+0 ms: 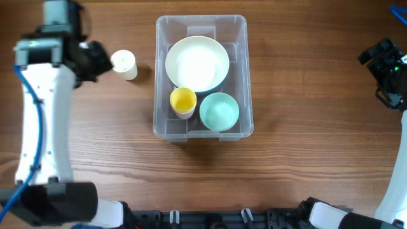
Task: Pack container
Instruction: 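Grasp the white cup with the left gripper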
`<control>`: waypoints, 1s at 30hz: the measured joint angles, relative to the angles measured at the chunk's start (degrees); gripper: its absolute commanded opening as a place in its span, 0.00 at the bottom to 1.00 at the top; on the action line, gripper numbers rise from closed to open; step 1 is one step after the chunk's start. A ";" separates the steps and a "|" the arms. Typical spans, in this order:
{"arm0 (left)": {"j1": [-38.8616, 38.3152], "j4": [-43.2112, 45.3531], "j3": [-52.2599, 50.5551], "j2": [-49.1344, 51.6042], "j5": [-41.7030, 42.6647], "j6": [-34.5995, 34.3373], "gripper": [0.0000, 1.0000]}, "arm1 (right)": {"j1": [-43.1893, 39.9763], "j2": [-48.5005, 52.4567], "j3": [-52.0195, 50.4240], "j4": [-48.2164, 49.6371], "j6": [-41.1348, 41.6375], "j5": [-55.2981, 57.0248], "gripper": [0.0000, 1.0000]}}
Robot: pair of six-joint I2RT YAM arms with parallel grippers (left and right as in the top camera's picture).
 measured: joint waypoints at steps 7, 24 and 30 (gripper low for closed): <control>8.33 9.62 0.17 18.51 12.79 5.42 0.59 | 0.00 0.00 0.00 -0.02 0.00 0.00 1.00; 2.78 11.87 0.20 29.83 16.68 10.29 0.04 | 0.00 0.00 0.00 0.00 0.00 0.00 1.00; 1.60 -0.72 0.20 7.08 15.23 8.46 0.04 | 0.00 0.02 0.00 0.00 0.00 0.00 1.00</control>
